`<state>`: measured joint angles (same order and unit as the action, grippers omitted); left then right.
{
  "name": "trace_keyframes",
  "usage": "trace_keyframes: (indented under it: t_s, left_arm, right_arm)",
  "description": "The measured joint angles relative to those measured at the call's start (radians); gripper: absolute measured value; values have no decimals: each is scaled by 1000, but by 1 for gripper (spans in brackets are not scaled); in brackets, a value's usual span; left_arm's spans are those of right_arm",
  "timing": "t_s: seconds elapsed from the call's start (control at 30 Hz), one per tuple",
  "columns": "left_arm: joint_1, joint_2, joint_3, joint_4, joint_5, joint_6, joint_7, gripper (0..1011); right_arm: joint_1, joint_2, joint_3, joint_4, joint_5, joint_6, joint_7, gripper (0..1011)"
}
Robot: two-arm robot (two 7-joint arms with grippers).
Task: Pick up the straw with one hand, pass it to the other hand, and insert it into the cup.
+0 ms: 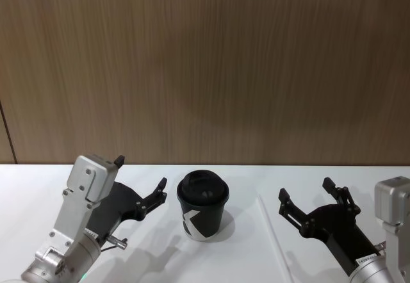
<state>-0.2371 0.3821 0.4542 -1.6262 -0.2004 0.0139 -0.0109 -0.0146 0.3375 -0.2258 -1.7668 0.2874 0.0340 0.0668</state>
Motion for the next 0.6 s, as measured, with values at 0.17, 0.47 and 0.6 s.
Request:
trace_keyframes:
  t_s: [0.17,0.47,0.6]
  left_arm:
    - [0,0,0,0,0,0,0,1003]
    - [0,0,0,0,0,0,0,1003]
    - [0,0,0,0,0,0,0,1003]
  right_arm:
    - [0,0,0,0,0,0,0,1001]
    - [0,0,0,0,0,0,0,1001]
    - [0,0,0,0,0,0,0,1001]
